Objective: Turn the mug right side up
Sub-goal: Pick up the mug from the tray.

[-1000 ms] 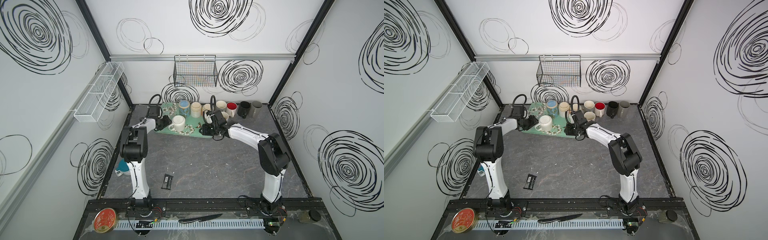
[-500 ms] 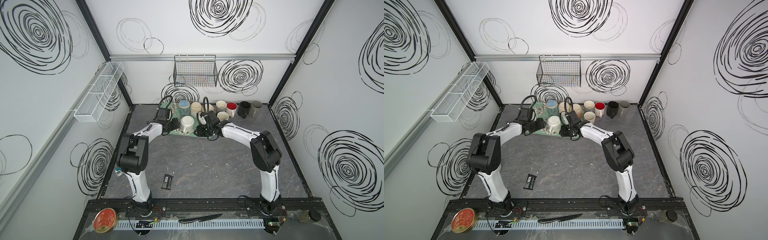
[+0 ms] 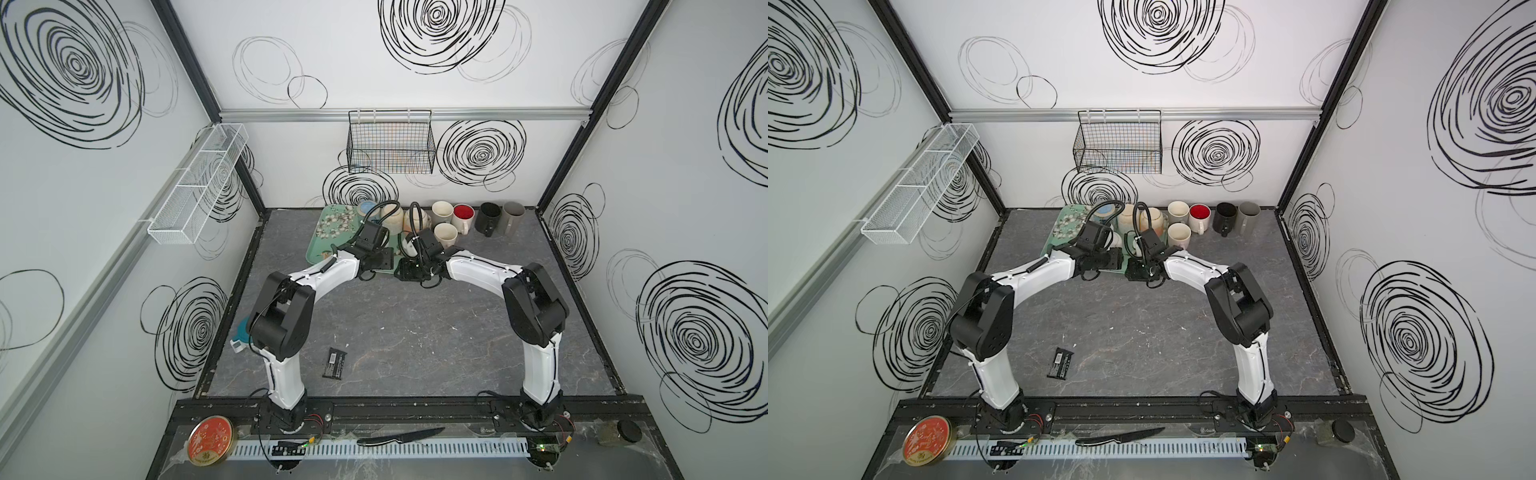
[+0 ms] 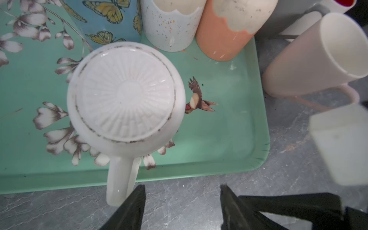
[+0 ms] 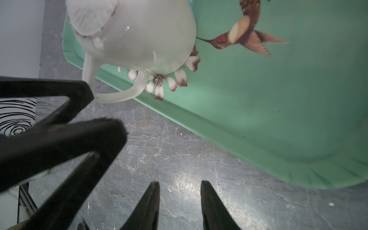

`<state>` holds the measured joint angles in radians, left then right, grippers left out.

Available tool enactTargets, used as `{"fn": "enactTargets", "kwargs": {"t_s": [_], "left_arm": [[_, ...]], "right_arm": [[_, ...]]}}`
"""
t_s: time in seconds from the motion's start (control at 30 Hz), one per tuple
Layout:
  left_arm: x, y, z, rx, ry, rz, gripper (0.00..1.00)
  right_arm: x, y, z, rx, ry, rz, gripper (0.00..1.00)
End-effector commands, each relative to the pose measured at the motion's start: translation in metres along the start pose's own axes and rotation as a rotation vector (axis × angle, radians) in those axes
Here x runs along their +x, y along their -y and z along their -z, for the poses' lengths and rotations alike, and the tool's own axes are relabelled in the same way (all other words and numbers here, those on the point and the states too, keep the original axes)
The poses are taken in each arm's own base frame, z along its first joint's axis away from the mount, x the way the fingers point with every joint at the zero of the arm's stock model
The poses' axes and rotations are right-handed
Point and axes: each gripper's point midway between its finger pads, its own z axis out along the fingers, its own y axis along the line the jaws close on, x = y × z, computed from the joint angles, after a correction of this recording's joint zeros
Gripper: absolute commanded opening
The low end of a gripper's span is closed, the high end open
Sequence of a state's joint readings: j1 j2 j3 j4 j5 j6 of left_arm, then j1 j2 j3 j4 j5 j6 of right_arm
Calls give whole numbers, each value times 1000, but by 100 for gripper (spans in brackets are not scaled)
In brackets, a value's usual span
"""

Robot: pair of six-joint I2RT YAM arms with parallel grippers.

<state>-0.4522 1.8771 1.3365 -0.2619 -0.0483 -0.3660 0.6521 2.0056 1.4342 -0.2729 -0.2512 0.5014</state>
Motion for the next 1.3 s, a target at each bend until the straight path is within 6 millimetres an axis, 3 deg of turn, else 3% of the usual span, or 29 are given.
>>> {"fn": "enactTargets", "kwargs": {"t_s": [0.0,0.37,0.57,0.9,1.27], "left_arm": [[-5,-19,-3,-76,3,-4,63],[-29,-29,25,-98,63,-17,63],[-34,-53,33,-132,77,5,63],[-9,-60,0,-88,-3,33,63],[-10,-58,-26,-109,-21,6,57]], "right_arm": [[-11,-7,19,-3,46,5,40],[-31,-15,6,-28,49,19,40],[-43,-22,-10,-48,35,24,40],[-55,-26,-26,-65,12,16,40],[-58,-20,-19,-61,22,-6,40]]}}
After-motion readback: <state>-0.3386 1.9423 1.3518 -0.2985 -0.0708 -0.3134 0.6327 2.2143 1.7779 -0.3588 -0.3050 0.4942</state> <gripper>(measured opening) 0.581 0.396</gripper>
